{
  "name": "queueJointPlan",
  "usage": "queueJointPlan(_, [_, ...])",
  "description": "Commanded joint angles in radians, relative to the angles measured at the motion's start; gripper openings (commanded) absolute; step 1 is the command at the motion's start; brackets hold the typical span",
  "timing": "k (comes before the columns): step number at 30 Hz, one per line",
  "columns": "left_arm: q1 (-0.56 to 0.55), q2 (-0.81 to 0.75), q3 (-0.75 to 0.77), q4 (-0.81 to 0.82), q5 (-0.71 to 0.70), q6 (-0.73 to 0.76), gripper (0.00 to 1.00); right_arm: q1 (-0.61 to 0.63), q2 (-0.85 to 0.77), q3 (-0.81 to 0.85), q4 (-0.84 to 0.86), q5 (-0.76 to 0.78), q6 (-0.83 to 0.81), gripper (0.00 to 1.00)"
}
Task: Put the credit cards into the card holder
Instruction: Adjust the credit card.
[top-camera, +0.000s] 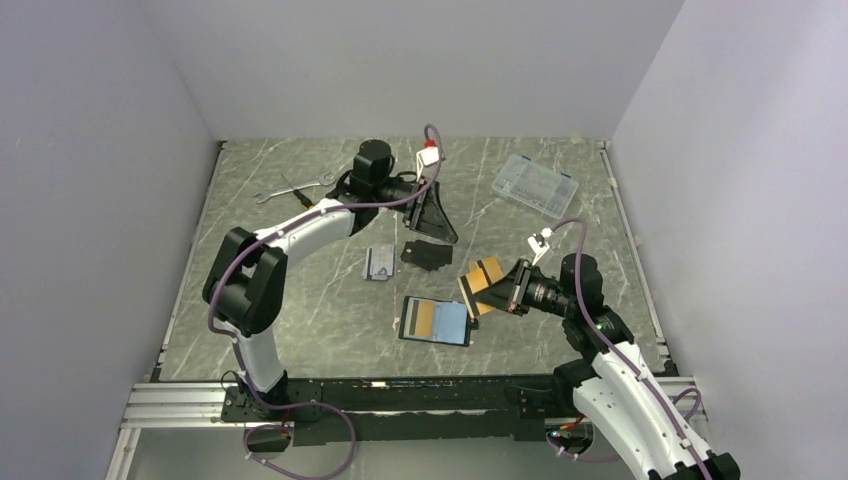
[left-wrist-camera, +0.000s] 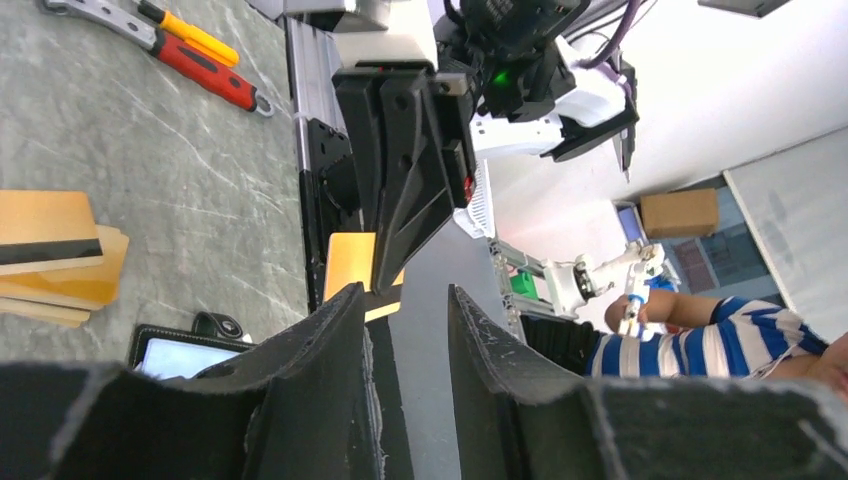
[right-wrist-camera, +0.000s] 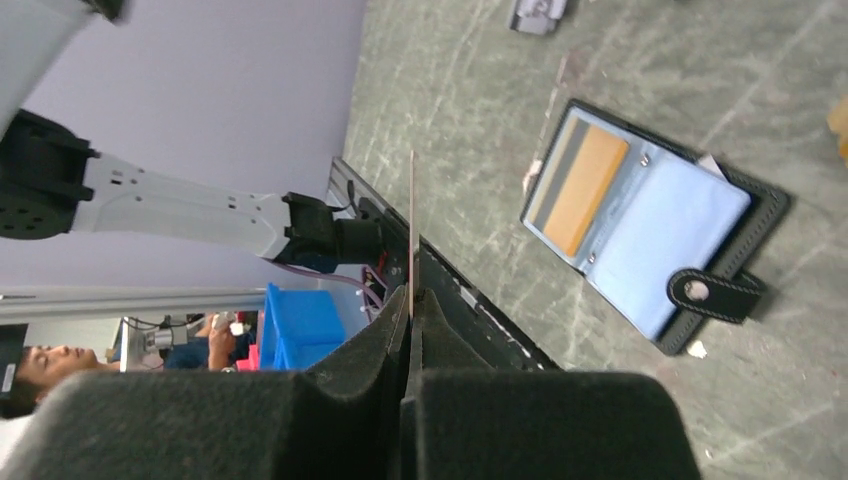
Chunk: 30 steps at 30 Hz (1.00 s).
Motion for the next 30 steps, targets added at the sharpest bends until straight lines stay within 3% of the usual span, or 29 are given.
queueJointPlan(1, [0.035, -0.061, 0.118, -0.458, -0.01, 0.383, 0.42, 0.015, 0.009, -0.007, -0.071, 0.032, -0.009, 0.0])
queueJointPlan(4, [0.022, -0.036, 0.261, -1.036, -0.219, 0.955, 0.42, 0.041, 0.053, -0.011, -0.136, 0.092, -0.037, 0.0])
queueJointPlan(7, [-0.003, -0.033, 0.229, -1.192, -0.453, 1.161, 0.41, 0.084, 0.114, -0.019, -0.194, 0.175, -0.046, 0.0])
queueJointPlan(12, [-0.048, -0.097, -0.008, -1.14, -0.707, 1.205, 0.41, 0.164, 0.216, -0.016, -0.245, 0.31, -0.03, 0.0])
queueJointPlan(18, [-0.093, -0.137, -0.234, -0.958, -0.742, 1.12, 0.42, 0.239, 0.305, 0.013, -0.276, 0.428, -0.021, 0.0])
queueJointPlan(30, [-0.099, -0.089, -0.27, -0.861, -0.77, 1.066, 0.41, 0.28, 0.346, -0.025, -0.202, 0.456, 0.012, 0.0])
